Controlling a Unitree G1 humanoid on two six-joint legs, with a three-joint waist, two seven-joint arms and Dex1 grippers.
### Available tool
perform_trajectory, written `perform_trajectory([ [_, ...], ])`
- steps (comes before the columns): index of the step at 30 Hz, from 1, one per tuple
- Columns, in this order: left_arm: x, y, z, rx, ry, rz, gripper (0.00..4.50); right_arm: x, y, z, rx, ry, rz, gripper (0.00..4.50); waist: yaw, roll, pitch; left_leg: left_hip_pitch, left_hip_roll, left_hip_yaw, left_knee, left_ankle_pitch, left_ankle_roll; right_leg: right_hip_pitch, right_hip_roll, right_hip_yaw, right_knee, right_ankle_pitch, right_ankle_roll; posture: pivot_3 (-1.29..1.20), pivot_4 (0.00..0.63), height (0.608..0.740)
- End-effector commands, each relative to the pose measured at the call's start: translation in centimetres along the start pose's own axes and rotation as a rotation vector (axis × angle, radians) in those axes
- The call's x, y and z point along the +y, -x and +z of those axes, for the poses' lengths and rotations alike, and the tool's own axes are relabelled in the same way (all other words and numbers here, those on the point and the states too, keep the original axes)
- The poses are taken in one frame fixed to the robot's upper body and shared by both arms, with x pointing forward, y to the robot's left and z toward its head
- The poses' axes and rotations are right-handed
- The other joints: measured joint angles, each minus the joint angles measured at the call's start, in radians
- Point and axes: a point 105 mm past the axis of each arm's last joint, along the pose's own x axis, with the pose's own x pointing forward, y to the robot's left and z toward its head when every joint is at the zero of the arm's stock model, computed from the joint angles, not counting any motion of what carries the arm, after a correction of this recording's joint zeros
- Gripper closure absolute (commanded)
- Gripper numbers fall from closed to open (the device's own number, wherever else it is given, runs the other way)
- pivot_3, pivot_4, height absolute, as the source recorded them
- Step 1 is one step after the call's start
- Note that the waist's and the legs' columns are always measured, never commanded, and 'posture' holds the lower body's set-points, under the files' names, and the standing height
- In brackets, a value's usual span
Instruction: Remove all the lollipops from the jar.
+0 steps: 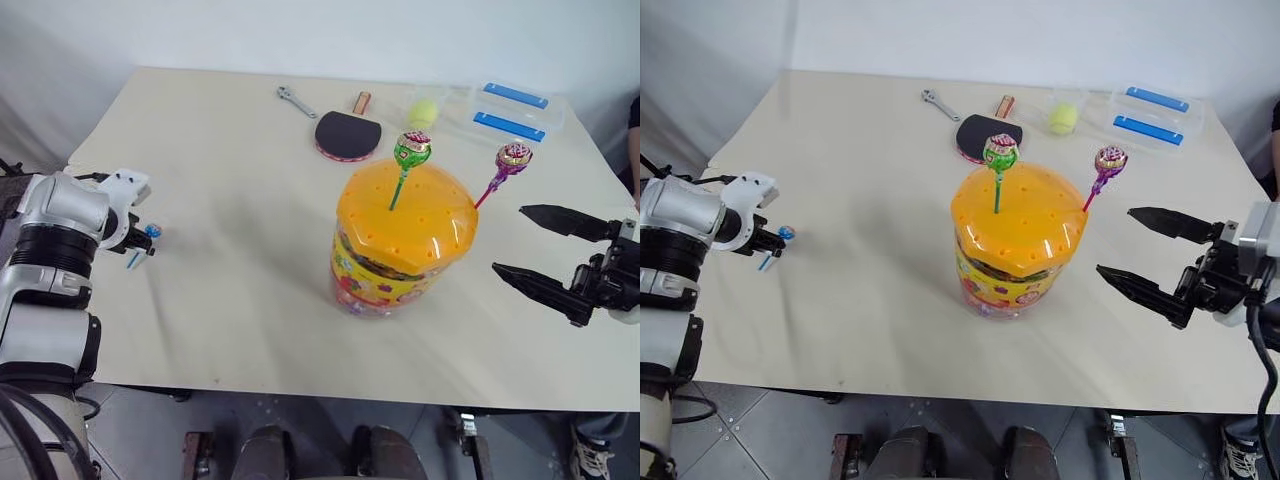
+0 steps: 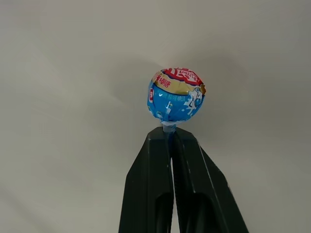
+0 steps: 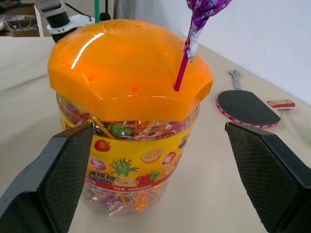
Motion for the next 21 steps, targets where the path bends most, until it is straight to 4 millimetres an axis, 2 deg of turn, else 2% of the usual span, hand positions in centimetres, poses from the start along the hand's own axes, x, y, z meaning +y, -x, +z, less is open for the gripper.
perform_trajectory([
  [1,0.2,1.1,0.2,-0.015,0.011,-0.002,3.72,-0.3,0.2,0.8,-0.007,0.044,-0.003,0.00,-0.001,0.000,0.000,0.000,0.000,0.000,0.000,0.000,0.000,0.000,0.000,0.000,0.000,0.000,0.000,0.00,0.150,0.740],
  [7,-0.2,2.9,1.6,-0.066,-0.035,-0.006,1.94,-0.6,0.4,0.8,-0.001,0.050,-0.009,0.00,-0.007,0.000,0.000,0.000,0.000,0.000,0.000,0.000,0.000,0.000,0.000,0.000,0.000,0.000,0.000,0.00,0.150,0.740],
  [10,-0.6,4.7,3.0,-0.127,-0.090,-0.024,1.01,-0.6,0.5,0.8,0.004,0.055,-0.013,0.00,-0.007,0.000,0.000,0.000,0.000,0.001,0.000,0.000,0.000,-0.001,0.000,0.000,0.000,0.000,0.000,0.00,0.150,0.740],
  [13,-2.3,7.7,5.8,-0.267,-0.181,-0.100,0.06,-0.6,0.7,0.9,0.011,0.061,-0.020,0.00,-0.004,0.000,0.000,0.000,0.000,0.000,0.000,0.000,0.000,-0.001,0.000,0.000,0.000,0.000,0.000,0.00,0.150,0.740],
  [18,-7.6,11.8,9.4,-0.525,-0.375,-0.332,0.03,-0.5,1.2,1.0,0.023,0.071,-0.017,0.00,-0.001,0.000,0.000,0.000,0.000,0.000,0.000,0.000,0.000,-0.001,0.000,0.000,0.000,0.000,0.000,0.00,0.150,0.740],
  [21,-12.4,14.3,11.1,-0.751,-0.535,-0.578,0.03,-0.2,1.4,1.1,0.022,0.074,0.001,0.00,0.001,0.000,0.000,0.000,0.000,0.000,0.001,0.000,0.000,0.000,0.000,0.000,0.001,0.000,0.000,0.00,0.150,0.740],
])
